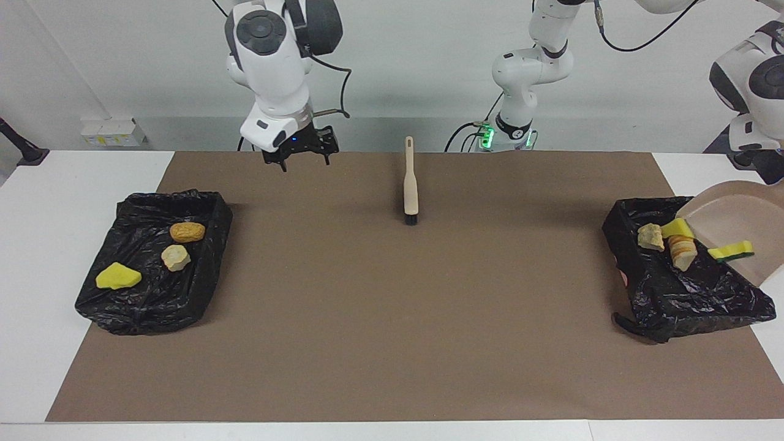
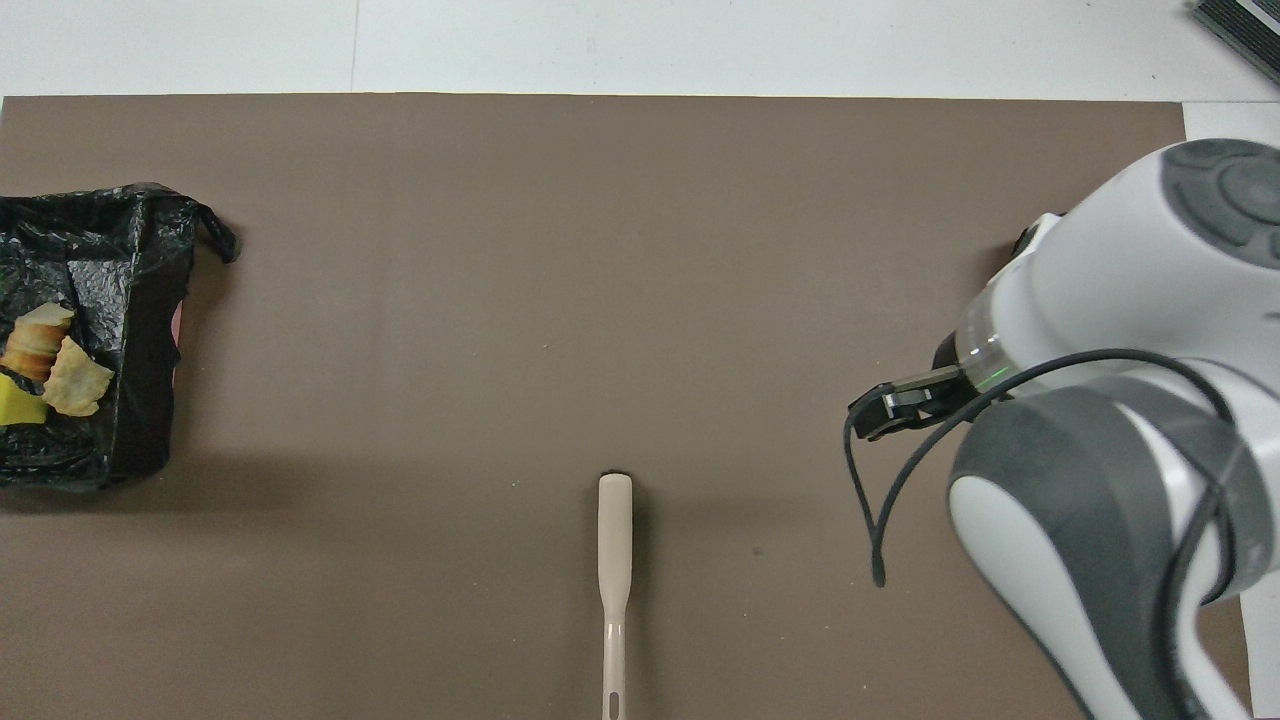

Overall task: Sweep and dump trash in bin
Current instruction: 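Tip the dustpan into the black bag with the left gripper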

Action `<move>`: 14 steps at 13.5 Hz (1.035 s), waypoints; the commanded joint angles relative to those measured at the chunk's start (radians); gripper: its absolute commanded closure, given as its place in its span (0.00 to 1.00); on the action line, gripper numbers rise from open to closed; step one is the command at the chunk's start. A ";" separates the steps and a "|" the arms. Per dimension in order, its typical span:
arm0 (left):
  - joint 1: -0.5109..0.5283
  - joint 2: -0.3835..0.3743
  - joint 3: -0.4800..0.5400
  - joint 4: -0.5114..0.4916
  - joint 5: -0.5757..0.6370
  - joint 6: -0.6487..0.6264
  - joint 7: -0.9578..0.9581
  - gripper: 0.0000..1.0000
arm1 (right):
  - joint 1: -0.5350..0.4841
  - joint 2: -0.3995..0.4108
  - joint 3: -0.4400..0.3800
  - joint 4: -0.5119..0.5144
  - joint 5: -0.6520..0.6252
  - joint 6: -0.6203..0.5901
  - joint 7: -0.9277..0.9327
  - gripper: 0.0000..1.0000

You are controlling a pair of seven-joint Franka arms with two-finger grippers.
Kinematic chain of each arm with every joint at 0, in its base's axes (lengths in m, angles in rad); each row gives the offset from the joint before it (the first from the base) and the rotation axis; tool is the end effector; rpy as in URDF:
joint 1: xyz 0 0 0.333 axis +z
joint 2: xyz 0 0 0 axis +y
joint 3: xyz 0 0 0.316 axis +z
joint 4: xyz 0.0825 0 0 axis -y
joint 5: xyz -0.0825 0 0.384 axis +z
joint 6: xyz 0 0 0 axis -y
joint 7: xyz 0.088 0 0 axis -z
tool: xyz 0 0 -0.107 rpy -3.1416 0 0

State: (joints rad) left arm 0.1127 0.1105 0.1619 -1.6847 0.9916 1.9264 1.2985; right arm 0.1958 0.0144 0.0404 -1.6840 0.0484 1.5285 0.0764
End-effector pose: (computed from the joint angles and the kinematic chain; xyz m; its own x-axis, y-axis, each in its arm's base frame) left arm 0.5799 0.2189 0.5710 0.2358 -0.5480 -0.8025 -0.9718 -0.1305 -0.1964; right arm 0.5307 0.1331 0.5605 0.9723 0.1578 -0.1722 0.1540 -0.9874 -0.0355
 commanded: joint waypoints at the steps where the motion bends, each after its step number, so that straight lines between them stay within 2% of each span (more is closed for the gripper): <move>1: -0.046 0.017 0.011 0.043 0.088 -0.062 0.022 1.00 | -0.067 0.007 -0.016 0.042 -0.019 0.008 -0.043 0.00; 4: -0.131 0.023 0.011 0.066 0.215 -0.159 0.061 1.00 | -0.127 0.010 -0.019 0.069 -0.093 0.009 -0.180 0.00; 6: -0.148 0.040 0.010 0.136 0.158 -0.231 0.087 1.00 | -0.162 0.009 -0.051 0.090 -0.093 -0.007 -0.257 0.00; 7: -0.151 0.055 0.008 0.190 0.080 -0.254 0.094 1.00 | -0.170 0.009 -0.068 0.111 -0.093 -0.010 -0.276 0.00; 9: -0.163 0.058 0.011 0.265 -0.161 -0.291 0.082 1.00 | -0.176 0.007 -0.109 0.124 -0.091 -0.040 -0.276 0.00; 11: -0.162 0.046 0.013 0.281 -0.285 -0.303 0.067 1.00 | -0.171 0.003 -0.151 0.133 -0.067 -0.063 -0.264 0.00; 12: -0.165 0.037 0.011 0.278 -0.376 -0.308 0.008 1.00 | -0.168 -0.013 -0.152 0.127 -0.070 -0.060 -0.264 0.00; 14: -0.159 -0.001 0.019 0.264 -0.648 -0.329 -0.243 1.00 | -0.165 -0.022 -0.148 0.121 -0.075 -0.062 -0.264 0.00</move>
State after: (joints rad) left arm -0.0365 0.1327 0.1652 -1.4302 0.5095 1.6286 1.2147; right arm 0.0295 0.0047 -0.1132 -1.5675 -0.0261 1.4898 -0.1778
